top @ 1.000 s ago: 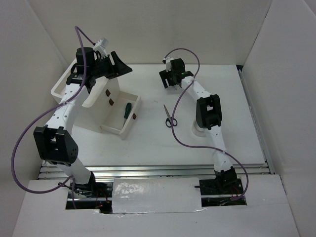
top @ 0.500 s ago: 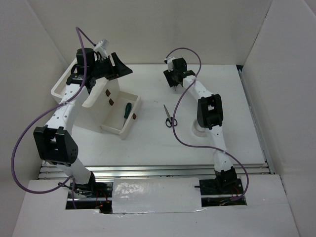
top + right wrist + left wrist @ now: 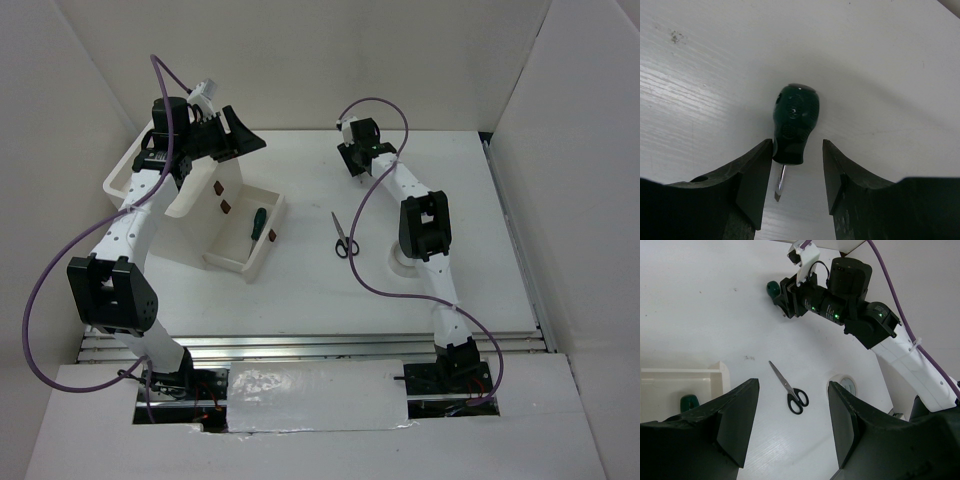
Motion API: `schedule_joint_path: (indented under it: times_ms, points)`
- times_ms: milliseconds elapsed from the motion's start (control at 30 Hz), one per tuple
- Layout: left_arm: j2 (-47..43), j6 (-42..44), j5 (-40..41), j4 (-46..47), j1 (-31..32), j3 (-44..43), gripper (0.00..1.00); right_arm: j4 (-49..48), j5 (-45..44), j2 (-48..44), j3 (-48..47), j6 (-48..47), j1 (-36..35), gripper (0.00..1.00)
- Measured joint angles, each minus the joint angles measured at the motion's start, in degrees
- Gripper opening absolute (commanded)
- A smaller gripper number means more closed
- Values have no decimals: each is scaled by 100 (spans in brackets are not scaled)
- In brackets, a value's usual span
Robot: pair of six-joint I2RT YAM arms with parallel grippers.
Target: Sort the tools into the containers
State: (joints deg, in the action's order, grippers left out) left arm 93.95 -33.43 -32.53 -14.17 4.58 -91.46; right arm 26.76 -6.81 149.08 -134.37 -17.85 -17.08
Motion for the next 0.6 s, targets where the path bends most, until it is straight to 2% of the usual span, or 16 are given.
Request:
schedule_joint_path:
  times_ms: [367,433,533,600]
  points:
    - [-46,7,2,-35,-7,0,71,358,238,42,-11,-492,46,37]
    - [-90,9,0,-72,-13,2,71,380,319,42,-17,-608,50,28]
    - [-186,13,0,-101,-17,15,71,413,444,42,-31,-728,52,2]
    - [-236,17,0,-111,-24,17,71,407,522,35,-13,-785,57,0]
